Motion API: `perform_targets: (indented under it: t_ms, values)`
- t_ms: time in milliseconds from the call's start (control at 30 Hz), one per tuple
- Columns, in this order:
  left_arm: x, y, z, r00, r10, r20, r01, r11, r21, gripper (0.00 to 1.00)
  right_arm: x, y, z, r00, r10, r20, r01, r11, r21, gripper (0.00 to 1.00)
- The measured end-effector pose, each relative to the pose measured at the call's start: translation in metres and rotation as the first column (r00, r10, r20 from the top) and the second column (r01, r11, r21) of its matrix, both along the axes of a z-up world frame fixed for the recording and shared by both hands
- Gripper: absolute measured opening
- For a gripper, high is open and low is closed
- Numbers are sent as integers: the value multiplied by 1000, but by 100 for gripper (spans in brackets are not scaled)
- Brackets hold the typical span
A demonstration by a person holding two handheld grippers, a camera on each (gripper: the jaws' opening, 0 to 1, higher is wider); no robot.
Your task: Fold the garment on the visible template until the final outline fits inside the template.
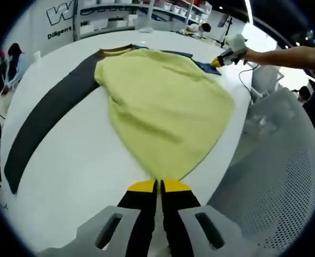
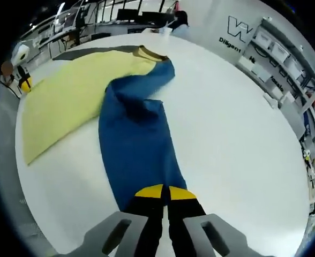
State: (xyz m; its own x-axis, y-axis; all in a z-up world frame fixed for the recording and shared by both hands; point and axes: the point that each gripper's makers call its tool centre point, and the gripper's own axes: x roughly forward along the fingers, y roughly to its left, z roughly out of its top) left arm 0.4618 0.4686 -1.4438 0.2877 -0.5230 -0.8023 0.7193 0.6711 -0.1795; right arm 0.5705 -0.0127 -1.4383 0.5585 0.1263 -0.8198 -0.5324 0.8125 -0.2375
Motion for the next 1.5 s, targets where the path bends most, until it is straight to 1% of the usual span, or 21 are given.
perform_targets:
  t_ms: [67,200,300,400,467,567,667,733,800,900,933,967,1000,1067,1100,1133,1167,1200,1300,1400,1500]
  values:
    - [-1,1,-1,1000,0,-8,0,1000,-2,4,0,-7,2,1000,-6,1,6,1000,-6,0]
    - [-4,-1,-1,1000,-7,-30,7,1000,-8,4,2,-32,10,1000,-28,8,28,999,-45,0]
    - [-10,-6,0,998,-20,-63,18,1000,-24,4,4,-54,19,999,-44,14,45,995,-93,0]
    - [-15,-12,-1,996,-34,-87,30,999,-44,4,5,-77,24,994,-106,19,107,989,-104,0]
    - [-19,-17,-1,994,-44,-95,39,998,-56,4,2,-89,25,985,-171,6,171,982,-80,0]
    - [-21,-19,-1,994,-52,-97,46,997,-60,4,-2,-102,26,970,-243,-7,242,969,-45,0]
    - [-20,-19,0,994,-56,-99,50,997,-62,4,-7,-99,21,963,-265,-41,266,964,18,0]
    - [-20,-19,-1,993,-57,-101,51,997,-63,4,-6,-98,20,971,-237,-20,237,972,4,0]
    - [-21,-19,-1,993,-66,-98,60,996,-59,4,-8,-91,15,975,-221,-31,222,975,23,0]
    - [-20,-20,-1,993,-86,-78,83,995,-50,5,-12,-79,10,985,-169,-25,170,985,38,0]
    - [-19,-20,0,994,-91,-66,88,995,-46,5,-12,-79,10,985,-170,-23,171,985,38,6]
    - [-17,-20,1,994,-97,-51,95,995,-43,5,-13,-76,9,986,-164,-19,165,985,45,15]
    - [-15,-20,2,994,-104,-33,103,994,-43,5,-12,-69,10,989,-148,-2,148,986,77,22]
    - [-11,-20,5,993,-117,8,118,992,-36,7,-14,-57,10,994,-107,15,104,987,124,30]
    - [-9,-20,7,993,-114,22,115,993,-36,9,-17,-50,9,997,-72,15,69,988,140,30]
    - [-4,-20,10,993,-107,51,109,993,-42,10,-20,-46,7,999,-34,21,31,991,134,31]
    - [-2,-19,12,993,-100,59,103,994,-48,10,-25,-45,4,1000,-5,10,4,993,114,31]
    - [0,-18,14,994,-92,64,96,994,-52,9,-30,-40,0,1000,27,1,-27,993,117,30]
    - [6,-15,18,994,-78,79,82,995,-51,8,-38,-38,-4,999,50,-10,-49,993,110,28]
    - [9,-13,19,994,-71,86,76,996,-50,7,-42,-38,-6,998,52,-25,-49,993,109,26]
    - [9,-13,20,994,-69,84,73,996,-49,6,-46,-39,-8,999,38,-37,-33,991,132,23]
